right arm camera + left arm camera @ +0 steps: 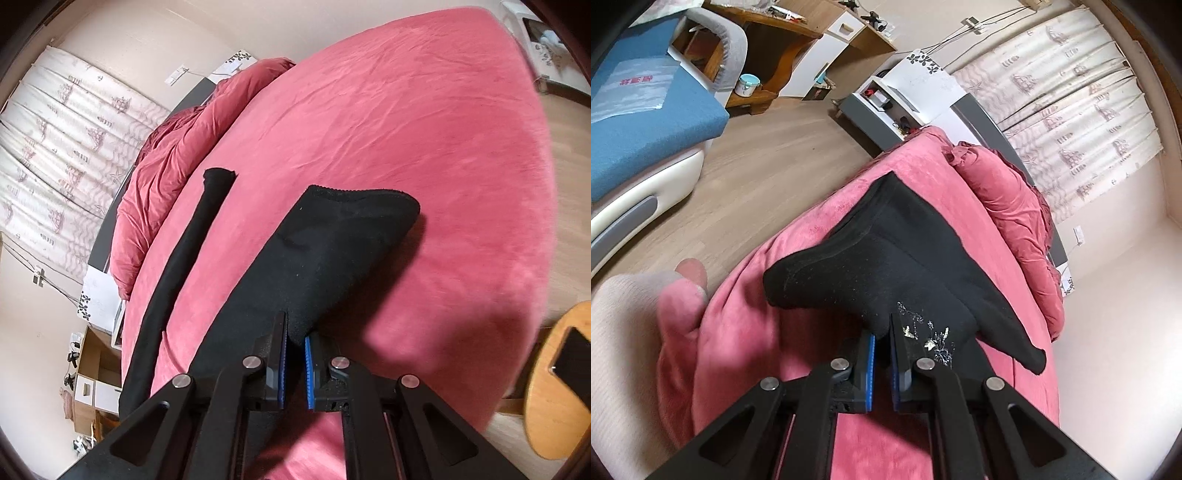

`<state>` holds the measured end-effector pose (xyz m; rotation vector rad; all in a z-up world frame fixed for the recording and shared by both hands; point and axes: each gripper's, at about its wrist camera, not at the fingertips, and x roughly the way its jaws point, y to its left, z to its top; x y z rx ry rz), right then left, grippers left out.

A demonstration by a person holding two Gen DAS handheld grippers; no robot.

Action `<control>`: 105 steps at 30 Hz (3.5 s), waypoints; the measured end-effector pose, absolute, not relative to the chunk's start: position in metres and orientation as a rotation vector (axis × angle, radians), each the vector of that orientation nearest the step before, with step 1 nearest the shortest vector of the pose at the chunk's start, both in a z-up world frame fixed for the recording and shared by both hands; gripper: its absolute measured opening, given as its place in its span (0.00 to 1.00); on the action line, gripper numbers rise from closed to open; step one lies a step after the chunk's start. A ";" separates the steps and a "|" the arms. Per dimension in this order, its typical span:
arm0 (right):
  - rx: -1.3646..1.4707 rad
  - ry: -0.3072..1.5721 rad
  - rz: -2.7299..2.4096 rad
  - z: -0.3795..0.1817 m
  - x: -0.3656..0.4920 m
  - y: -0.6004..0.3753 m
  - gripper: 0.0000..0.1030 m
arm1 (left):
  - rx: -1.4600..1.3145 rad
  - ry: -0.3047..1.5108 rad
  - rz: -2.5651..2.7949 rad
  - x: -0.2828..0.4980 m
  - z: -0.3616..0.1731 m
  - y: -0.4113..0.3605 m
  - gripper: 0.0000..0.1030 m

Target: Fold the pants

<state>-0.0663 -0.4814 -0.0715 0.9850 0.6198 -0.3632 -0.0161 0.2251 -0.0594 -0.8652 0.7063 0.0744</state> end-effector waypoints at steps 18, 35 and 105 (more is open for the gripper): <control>0.801 0.704 -0.526 -0.055 -0.080 -0.517 0.23 | -0.663 0.769 0.404 -0.046 -0.053 0.245 0.33; 0.867 0.657 -0.282 -0.028 0.124 -0.522 0.60 | -0.638 0.944 -0.376 0.149 -0.052 0.042 0.42; 1.158 0.635 -0.185 -0.112 0.198 -0.526 0.57 | -1.199 0.891 -0.109 0.248 -0.150 -0.022 0.76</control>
